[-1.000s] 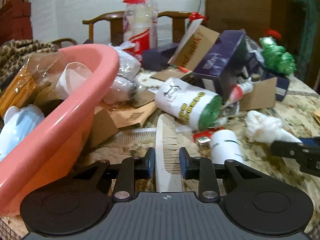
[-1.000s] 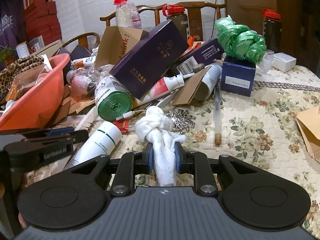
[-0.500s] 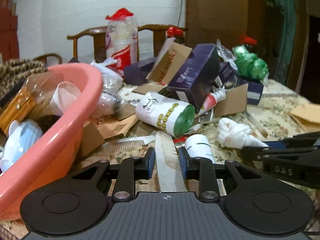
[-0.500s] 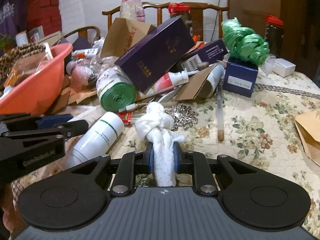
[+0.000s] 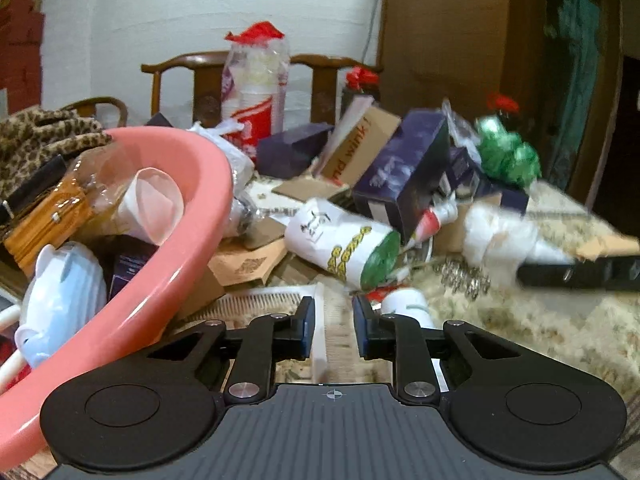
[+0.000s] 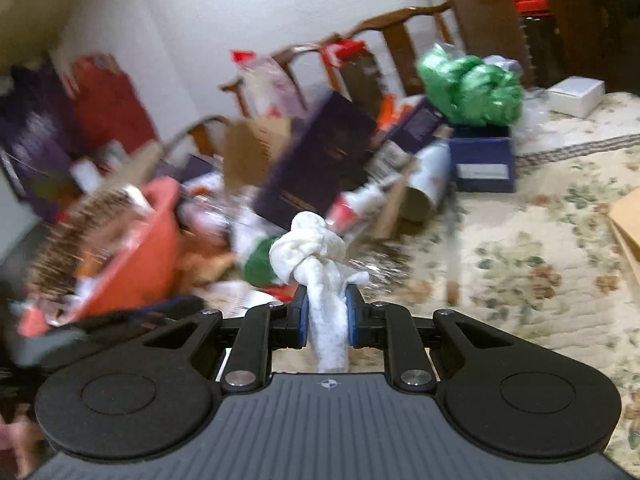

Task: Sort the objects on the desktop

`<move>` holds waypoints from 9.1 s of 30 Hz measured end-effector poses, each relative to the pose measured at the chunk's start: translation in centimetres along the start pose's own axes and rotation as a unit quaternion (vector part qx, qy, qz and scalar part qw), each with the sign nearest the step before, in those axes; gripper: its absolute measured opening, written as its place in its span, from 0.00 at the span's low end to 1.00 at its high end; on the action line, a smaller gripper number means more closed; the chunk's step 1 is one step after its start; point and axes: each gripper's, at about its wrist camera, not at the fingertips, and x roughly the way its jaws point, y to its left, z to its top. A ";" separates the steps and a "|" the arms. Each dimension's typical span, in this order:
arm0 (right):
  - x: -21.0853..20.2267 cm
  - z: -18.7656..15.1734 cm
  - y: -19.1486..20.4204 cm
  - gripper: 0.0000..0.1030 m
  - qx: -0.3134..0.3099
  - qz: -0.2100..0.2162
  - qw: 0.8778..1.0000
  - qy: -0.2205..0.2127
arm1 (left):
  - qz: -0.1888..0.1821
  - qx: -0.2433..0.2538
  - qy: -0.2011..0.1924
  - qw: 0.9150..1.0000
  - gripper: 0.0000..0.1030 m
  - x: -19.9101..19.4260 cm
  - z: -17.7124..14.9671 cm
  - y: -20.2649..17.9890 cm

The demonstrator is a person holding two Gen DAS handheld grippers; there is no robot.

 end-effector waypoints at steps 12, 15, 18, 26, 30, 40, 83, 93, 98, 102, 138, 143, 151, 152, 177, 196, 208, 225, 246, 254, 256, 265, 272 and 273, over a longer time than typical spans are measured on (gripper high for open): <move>0.5 -0.6 1.0 0.20 -0.034 -0.024 0.999 0.003 | 0.034 0.002 0.053 0.998 0.68 3.0 -1.2 0.2; 0.2 -0.7 1.2 0.20 -0.037 -0.020 0.999 0.001 | 0.009 -0.053 0.060 0.997 0.69 2.7 -0.6 2.0; 0.0 -0.5 1.0 0.21 -0.030 -0.014 0.999 -0.003 | 0.007 -0.064 0.067 0.996 0.68 2.5 -0.6 2.5; 0.2 -0.6 1.1 0.22 -0.034 -0.011 0.999 -0.001 | 0.044 -0.002 0.057 0.997 0.73 3.2 -1.2 0.7; 0.2 -0.6 1.2 0.22 -0.034 -0.011 0.999 -0.002 | 0.066 -0.002 0.048 0.997 0.24 2.7 -1.2 0.7; -1.0 -1.8 2.4 0.22 -0.059 -0.032 0.998 -0.014 | 0.041 0.003 0.041 0.998 0.24 1.8 -1.1 -0.2; -7.0 -8.1 10.4 0.20 -0.100 -0.077 0.990 -0.068 | -0.021 0.027 -0.061 0.998 0.07 -9.5 -2.8 -0.8; -6.9 -8.1 9.6 0.20 -0.094 -0.077 0.991 -0.063 | -0.016 0.040 -0.060 0.997 0.05 -8.8 -3.0 -1.3; -6.8 -8.1 9.4 0.21 -0.090 -0.075 0.991 -0.061 | -0.010 0.037 -0.043 0.998 0.49 -8.6 -3.3 -0.7; -6.8 -8.2 9.1 0.22 -0.091 -0.069 0.992 -0.061 | 0.011 0.039 -0.020 0.999 0.51 -8.5 -4.4 0.7; -4.7 -8.3 4.5 0.22 -0.056 -0.004 0.997 -0.054 | 0.033 0.023 0.046 0.998 0.22 -2.7 -4.5 -0.8; -4.6 -8.8 5.4 0.22 -0.074 -0.005 0.996 -0.042 | 0.017 0.029 0.023 0.999 0.22 -5.3 -4.5 -1.5; -4.6 -9.8 7.9 0.22 -0.114 -0.028 0.992 -0.037 | -0.025 0.036 -0.020 0.999 0.22 -8.5 -3.9 -3.3; -4.7 -9.8 8.1 0.22 -0.111 -0.025 0.993 -0.036 | -0.029 0.033 -0.021 0.999 0.22 -8.6 -3.8 -3.3; 2.8 1.4 27.5 0.22 -0.193 0.104 0.974 -0.052 | 0.104 -0.042 -0.111 0.987 0.23 -14.5 7.5 14.6; 12.4 -0.1 28.9 0.24 -0.229 0.051 0.972 0.015 | 0.138 -0.044 0.024 0.989 0.43 -5.3 6.5 21.1; 6.0 0.0 25.1 0.48 -0.187 0.102 0.977 -0.030 | 0.205 0.008 -0.076 0.976 0.87 -10.6 4.7 16.2; -3.2 -5.9 15.9 0.74 -0.167 -0.026 0.979 -0.113 | 0.158 0.056 -0.136 0.976 1.00 -14.3 1.5 6.4; -6.4 -8.2 9.1 0.81 -0.125 -0.125 0.976 -0.126 | 0.050 0.106 -0.106 0.987 1.00 -9.8 -0.7 -4.3; -4.6 -8.4 8.2 0.81 -0.118 -0.137 0.979 -0.096 | 0.035 0.086 -0.068 0.993 1.00 -7.3 -1.1 -3.0; -4.2 -8.4 8.3 0.81 -0.118 -0.141 0.979 -0.090 | 0.025 0.064 -0.053 0.996 1.00 -6.5 -1.2 -1.8; -1.8 -8.8 9.9 0.81 -0.164 -0.154 0.973 -0.049 | -0.016 0.083 -0.054 0.995 1.00 -7.6 -3.0 0.2; 1.2 -8.1 11.4 0.81 -0.170 -0.144 0.974 -0.030 | -0.057 0.045 -0.059 0.996 1.00 -10.7 -3.3 2.4; 1.9 -7.7 11.7 0.80 -0.166 -0.145 0.975 -0.026 | -0.057 0.044 -0.062 0.996 1.00 -11.0 -3.3 2.4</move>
